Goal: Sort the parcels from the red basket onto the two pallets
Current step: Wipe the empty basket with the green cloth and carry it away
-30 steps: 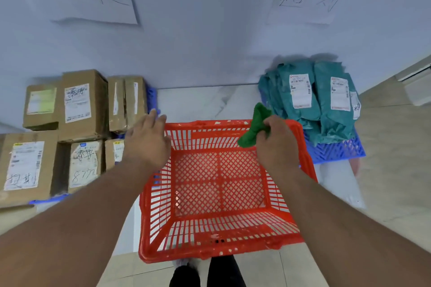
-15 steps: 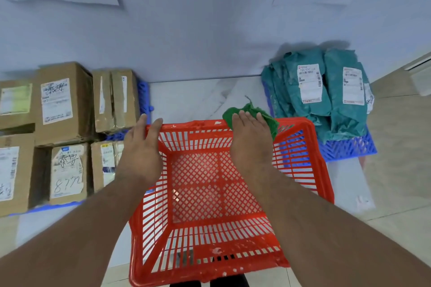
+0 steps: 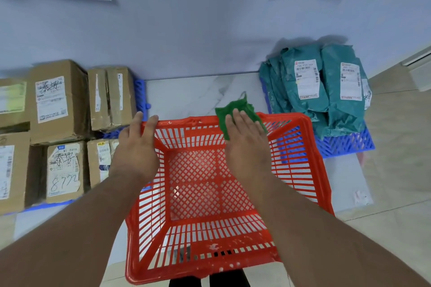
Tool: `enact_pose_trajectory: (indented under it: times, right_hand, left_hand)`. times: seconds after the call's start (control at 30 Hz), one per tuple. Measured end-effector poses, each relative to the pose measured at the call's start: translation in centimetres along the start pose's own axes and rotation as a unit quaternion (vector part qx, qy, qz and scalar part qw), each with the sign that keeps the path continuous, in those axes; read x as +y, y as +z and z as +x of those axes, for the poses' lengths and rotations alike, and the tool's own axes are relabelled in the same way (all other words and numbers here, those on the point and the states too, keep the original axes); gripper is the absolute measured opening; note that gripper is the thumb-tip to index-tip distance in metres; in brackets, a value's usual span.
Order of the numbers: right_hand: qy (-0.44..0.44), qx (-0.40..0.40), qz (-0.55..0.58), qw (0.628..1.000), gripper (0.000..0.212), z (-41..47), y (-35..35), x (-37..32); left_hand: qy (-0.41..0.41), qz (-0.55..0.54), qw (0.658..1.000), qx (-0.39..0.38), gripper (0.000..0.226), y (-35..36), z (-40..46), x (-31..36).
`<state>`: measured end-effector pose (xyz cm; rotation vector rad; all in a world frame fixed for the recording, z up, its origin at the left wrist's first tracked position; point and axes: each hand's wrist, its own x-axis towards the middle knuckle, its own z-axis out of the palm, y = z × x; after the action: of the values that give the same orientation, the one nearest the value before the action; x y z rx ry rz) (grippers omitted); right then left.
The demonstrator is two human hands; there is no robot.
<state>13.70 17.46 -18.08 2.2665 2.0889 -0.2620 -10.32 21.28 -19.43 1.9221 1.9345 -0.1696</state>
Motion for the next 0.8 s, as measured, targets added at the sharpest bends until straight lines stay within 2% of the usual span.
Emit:
enact_pose_trajectory:
  times: [0.2, 0.4, 0.5, 0.6, 0.7, 0.8]
  right_hand:
    - [0.019, -0.003, -0.019, 1.0, 0.069, 0.3, -0.8, -1.5]
    - [-0.048, 0.012, 0.0, 0.999, 0.071, 0.4, -0.3, -5.1]
    - [-0.064, 0.008, -0.023, 0.998, 0.07, 0.5, -0.6, -3.1]
    - [-0.025, 0.018, -0.031, 0.999, 0.07, 0.3, -1.0, -0.1]
    - [-0.013, 0.043, -0.008, 0.999, 0.051, 0.3, -0.8, 0.7]
    - [0.038, 0.091, 0.054, 0.994, 0.029, 1.6, -0.8, -0.2]
  left_hand:
    - [0.008, 0.008, 1.0, 0.012, 0.096, 0.2, -0.2, -0.1]
    - [0.007, 0.013, 1.0, 0.009, 0.094, 0.1, -0.1, 0.1]
    - [0.011, 0.014, 1.0, 0.008, 0.094, 0.1, -0.1, -0.1]
    - [0.009, 0.017, 1.0, 0.008, 0.095, 0.1, -0.2, -0.1]
    - [0.01, 0.016, 1.0, 0.014, 0.093, 0.1, -0.3, -0.2]
    - [0.013, 0.01, 1.0, 0.013, 0.092, 0.2, -0.1, -0.3]
